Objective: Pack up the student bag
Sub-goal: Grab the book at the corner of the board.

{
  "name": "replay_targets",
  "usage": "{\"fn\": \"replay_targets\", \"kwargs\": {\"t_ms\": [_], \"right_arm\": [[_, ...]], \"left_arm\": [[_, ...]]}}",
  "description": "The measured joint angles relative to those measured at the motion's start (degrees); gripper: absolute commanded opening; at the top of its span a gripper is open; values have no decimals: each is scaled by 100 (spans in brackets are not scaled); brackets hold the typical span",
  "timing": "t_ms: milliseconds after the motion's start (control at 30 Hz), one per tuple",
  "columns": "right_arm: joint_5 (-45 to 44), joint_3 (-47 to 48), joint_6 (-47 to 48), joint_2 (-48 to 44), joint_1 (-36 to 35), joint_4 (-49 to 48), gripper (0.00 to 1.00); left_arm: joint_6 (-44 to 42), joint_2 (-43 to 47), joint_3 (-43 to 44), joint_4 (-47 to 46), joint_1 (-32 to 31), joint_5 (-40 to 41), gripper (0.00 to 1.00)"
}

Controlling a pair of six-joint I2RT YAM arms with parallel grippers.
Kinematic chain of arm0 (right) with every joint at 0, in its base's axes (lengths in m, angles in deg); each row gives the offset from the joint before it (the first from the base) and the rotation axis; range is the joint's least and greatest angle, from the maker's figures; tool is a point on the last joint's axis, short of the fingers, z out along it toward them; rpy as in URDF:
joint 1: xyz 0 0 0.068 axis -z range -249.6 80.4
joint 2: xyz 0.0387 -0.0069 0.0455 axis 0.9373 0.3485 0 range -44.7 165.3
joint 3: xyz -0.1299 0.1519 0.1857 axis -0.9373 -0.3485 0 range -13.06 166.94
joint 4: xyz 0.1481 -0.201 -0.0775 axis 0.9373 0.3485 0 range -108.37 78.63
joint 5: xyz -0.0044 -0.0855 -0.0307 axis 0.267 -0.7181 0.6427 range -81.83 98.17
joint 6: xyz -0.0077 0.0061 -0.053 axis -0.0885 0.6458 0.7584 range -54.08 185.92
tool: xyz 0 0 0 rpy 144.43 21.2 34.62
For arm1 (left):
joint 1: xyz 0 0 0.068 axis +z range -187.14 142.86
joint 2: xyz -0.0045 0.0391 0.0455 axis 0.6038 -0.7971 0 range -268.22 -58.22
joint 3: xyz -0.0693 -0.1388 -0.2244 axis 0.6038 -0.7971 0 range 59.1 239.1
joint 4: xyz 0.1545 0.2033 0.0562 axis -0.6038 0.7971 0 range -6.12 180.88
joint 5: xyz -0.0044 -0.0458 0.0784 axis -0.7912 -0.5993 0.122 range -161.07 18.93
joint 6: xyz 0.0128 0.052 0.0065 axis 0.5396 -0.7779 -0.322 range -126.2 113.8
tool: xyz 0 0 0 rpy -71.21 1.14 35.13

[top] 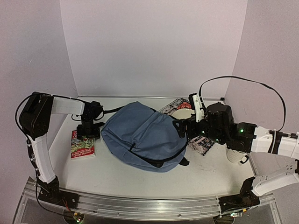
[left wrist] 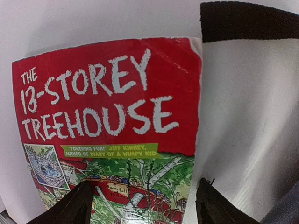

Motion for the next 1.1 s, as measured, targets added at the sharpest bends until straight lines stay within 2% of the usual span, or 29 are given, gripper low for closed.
{"fn": "replay_targets", "kwargs": {"t_ms": [133, 467, 567, 833, 1100], "right_arm": [[-1, -1, 0, 0, 0, 0, 98], [50, -1, 2, 0, 0, -21, 98], [144, -1, 34, 6, 0, -44, 98], [925, 184, 271, 411, -2, -64, 96], [1748, 689, 385, 995, -16, -102, 96]], "left_arm": [[-45, -111, 29, 38, -11, 112, 64], [-193, -19, 27, -32, -70, 95, 11], [-210, 196, -85, -44, -49, 65, 1], [-143, 1066, -456, 125, 4, -355, 0], [104, 2348, -143, 631, 7, -538, 0]]}}
